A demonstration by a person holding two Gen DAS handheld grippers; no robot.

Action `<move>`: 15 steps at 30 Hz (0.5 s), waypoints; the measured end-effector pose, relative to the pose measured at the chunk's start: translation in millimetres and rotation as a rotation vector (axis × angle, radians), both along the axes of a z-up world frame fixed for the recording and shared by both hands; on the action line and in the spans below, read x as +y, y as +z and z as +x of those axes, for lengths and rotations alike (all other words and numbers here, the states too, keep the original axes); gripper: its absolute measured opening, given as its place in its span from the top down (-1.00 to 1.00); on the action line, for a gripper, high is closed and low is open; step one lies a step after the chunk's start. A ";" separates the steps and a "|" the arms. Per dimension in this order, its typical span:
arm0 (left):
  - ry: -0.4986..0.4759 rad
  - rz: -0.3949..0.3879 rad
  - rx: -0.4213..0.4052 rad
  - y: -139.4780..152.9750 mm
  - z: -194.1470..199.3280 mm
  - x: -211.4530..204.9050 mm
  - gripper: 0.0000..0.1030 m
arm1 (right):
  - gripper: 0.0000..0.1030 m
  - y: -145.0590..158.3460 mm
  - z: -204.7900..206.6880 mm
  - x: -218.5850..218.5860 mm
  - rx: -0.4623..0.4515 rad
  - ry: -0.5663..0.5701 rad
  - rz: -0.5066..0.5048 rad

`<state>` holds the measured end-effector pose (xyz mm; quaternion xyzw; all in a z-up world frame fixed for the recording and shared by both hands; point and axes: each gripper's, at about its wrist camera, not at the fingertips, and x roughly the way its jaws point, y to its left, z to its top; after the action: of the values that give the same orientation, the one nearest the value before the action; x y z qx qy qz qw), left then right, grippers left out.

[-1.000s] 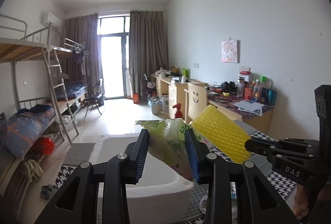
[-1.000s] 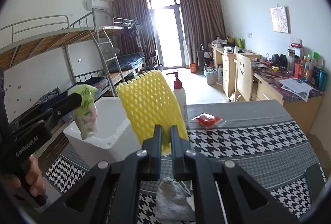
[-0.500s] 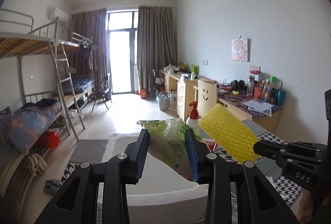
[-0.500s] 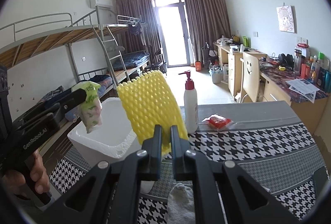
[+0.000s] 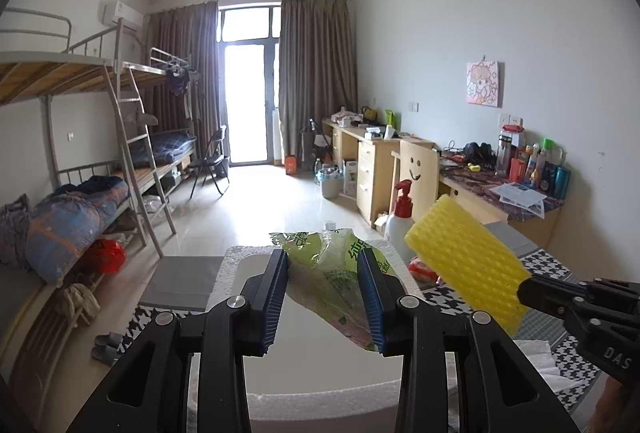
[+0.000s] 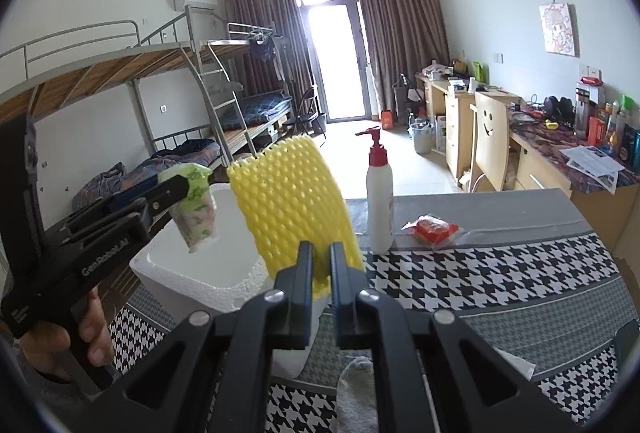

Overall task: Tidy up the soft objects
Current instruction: 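Carry the green package into the foam box and release it while the right tool carries the sponge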

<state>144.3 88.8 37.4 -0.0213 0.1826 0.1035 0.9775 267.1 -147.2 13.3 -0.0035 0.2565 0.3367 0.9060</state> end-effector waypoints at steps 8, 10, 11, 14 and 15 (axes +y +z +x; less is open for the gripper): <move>0.008 -0.020 0.030 -6.3 7.7 11.7 -0.47 | 0.80 1.2 3.5 2.4 0.003 -0.011 0.000; 0.021 -0.012 0.016 -5.7 4.0 13.6 -0.65 | 0.80 2.3 3.1 4.3 -0.002 -0.012 -0.003; 0.026 -0.012 0.013 -5.2 2.8 15.3 -0.73 | 0.80 2.7 2.9 5.4 -0.004 -0.011 -0.005; 0.033 -0.036 0.001 -3.2 -2.5 22.2 -0.86 | 0.80 3.2 3.8 9.5 -0.006 -0.011 -0.012; 0.040 -0.039 -0.004 -2.8 -4.7 24.1 -0.87 | 0.80 3.3 4.2 10.6 -0.006 -0.013 -0.013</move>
<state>139.6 112.9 34.6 -0.0443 0.1823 0.1191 0.9750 271.3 -136.7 16.5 -0.0090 0.2562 0.3293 0.9088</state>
